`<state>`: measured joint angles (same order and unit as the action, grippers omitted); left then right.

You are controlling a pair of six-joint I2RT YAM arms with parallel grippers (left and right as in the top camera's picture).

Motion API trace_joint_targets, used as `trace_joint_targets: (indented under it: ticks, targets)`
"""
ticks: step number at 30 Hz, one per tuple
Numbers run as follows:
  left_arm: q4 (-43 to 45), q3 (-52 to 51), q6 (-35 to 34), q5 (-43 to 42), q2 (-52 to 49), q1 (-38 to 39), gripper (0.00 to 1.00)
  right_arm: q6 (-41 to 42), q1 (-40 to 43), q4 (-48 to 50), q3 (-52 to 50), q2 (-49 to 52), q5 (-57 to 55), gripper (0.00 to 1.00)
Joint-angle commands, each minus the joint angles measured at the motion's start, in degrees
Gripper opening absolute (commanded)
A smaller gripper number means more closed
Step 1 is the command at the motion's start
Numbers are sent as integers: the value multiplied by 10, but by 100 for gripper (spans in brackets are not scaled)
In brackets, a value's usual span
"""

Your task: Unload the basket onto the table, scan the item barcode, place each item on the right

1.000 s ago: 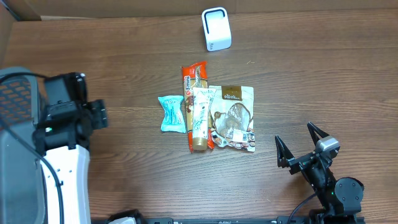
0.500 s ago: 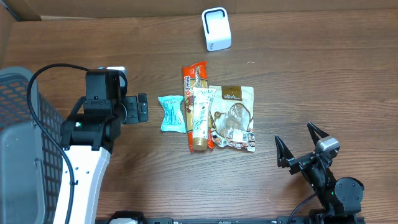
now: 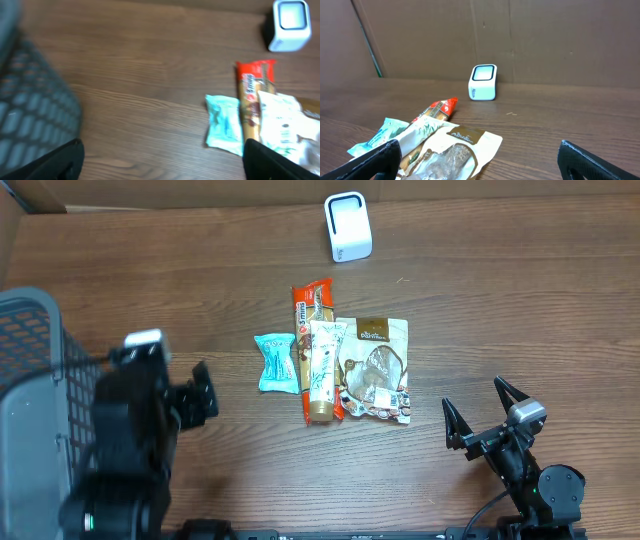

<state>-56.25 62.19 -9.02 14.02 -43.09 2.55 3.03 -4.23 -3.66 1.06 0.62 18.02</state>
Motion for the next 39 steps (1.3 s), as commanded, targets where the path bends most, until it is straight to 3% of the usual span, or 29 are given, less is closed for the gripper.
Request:
trace_joint_targets:
  ticks: [1,7,19,39]
  targets:
    - [24,-59,-3,89,44,1,100,2,-4,3,-6,-4,0,100]
    - [47,-110,-4,193,40,1,99,2,-4,3,-6,-4,0,100]
    - [42,-112,-4,129,-22,1,99,2,-4,3,-6,-4,0,100]
    - [42,-112,-4,129,-149,1,100,2,-4,3,-6,-4,0,100]
